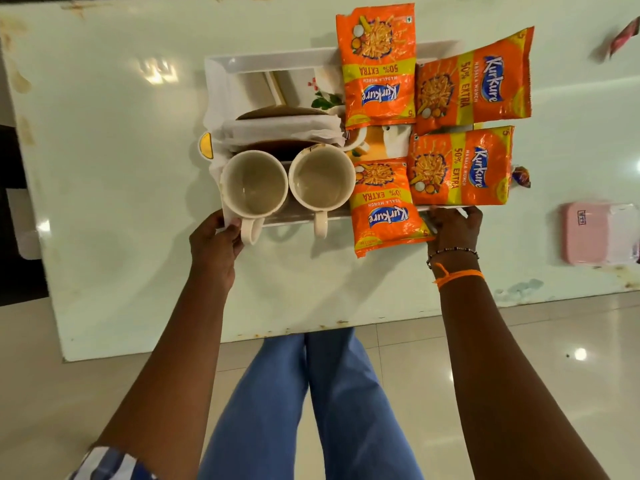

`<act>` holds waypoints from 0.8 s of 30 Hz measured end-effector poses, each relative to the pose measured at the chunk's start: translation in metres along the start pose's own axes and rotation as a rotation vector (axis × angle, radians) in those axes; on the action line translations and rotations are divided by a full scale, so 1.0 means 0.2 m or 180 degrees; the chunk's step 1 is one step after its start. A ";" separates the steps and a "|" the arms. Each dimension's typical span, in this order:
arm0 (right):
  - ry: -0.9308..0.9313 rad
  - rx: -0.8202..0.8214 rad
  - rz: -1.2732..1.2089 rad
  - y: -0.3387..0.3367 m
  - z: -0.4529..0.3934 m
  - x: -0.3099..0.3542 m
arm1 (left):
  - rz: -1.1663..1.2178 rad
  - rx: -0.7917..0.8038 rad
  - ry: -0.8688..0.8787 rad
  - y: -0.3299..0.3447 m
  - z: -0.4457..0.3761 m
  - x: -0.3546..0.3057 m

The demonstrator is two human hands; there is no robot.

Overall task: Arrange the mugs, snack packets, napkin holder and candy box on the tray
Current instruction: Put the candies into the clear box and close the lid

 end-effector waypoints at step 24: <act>-0.2174 -0.1194 0.3092 -0.71 -0.21 0.39 | -0.1008 0.1730 -0.1108 0.77 0.81 0.47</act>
Point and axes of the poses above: each hand's wrist, its own z-axis away from the middle knuckle, its own y-axis out of the palm, x = y × z, the point moved 1 cm from there along -z, towards the middle knuckle, and after that the axes turned 1 degree about z, right-handed, at the moved point
